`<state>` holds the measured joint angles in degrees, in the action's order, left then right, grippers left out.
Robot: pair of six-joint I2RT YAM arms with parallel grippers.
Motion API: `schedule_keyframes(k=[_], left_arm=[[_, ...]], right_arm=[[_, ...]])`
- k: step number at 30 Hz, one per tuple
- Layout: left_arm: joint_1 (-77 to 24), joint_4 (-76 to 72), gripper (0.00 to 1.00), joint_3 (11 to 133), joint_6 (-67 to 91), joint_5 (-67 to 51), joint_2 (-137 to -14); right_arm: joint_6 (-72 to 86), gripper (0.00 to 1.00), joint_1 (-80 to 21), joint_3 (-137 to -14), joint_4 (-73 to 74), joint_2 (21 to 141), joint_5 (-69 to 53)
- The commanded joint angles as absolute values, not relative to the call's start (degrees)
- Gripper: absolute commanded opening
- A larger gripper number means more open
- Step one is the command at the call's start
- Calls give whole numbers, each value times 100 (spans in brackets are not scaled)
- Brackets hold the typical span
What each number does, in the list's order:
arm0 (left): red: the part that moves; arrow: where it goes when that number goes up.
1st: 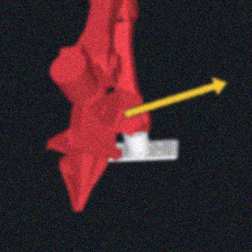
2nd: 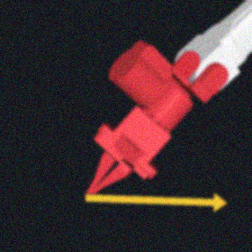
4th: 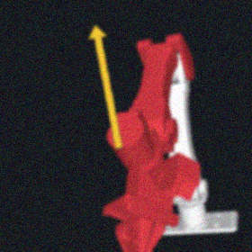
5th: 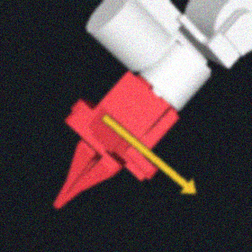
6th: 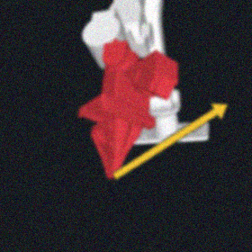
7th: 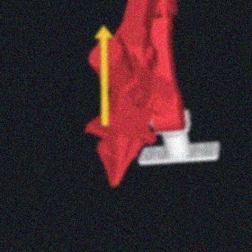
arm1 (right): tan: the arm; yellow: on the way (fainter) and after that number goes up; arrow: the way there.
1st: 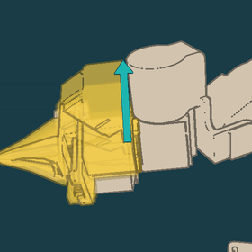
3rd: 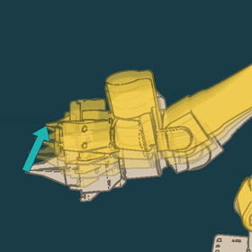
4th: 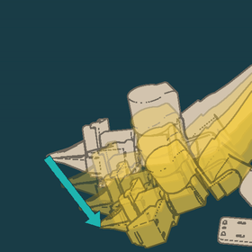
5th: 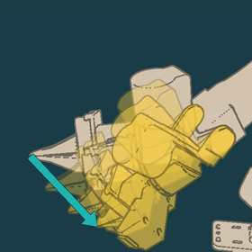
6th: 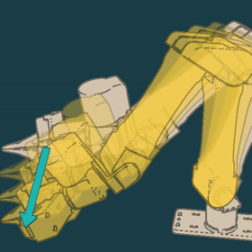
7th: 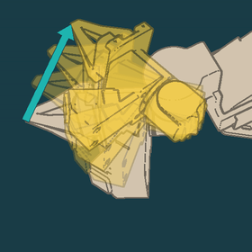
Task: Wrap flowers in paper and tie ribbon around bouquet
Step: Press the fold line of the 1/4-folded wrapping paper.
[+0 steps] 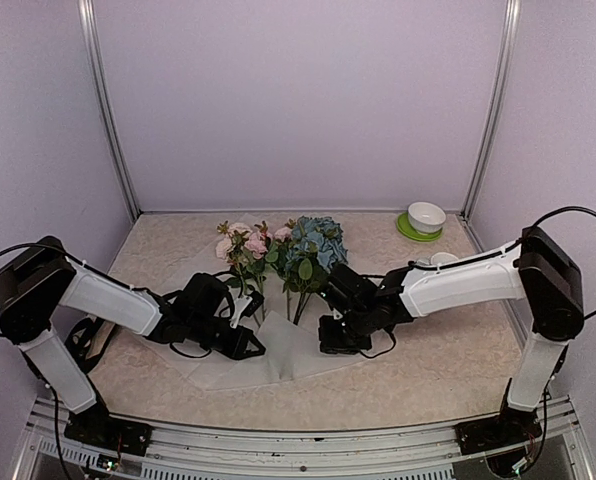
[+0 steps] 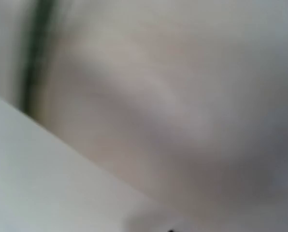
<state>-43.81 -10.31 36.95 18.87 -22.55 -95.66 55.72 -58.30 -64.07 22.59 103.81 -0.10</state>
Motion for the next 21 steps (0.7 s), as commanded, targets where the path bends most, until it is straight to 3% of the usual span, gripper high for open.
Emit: schedule_keyframes(k=[1,10,14,17,21], left_arm=[[-4351,-755,0,3878,1730,-2032,-9569],[-4351,-624,0,3933,1654,-1929,-9578],[-4351,-567,0,3967,1628,-1950,-9586],[-4359,-530,0,3981,1627,-1935,-9580],[-4359,-514,0,3990,1656,-1920,-9547]], right_arm=[[5482,19,-5779,-6329,2580,10522,-54],[5456,17,-5739,-6277,4134,10358,856],[4936,16,-5958,-7066,4545,10484,1425],[4242,15,-6367,-7797,4252,10760,1443],[3750,13,-6513,-7815,2986,10980,275]])
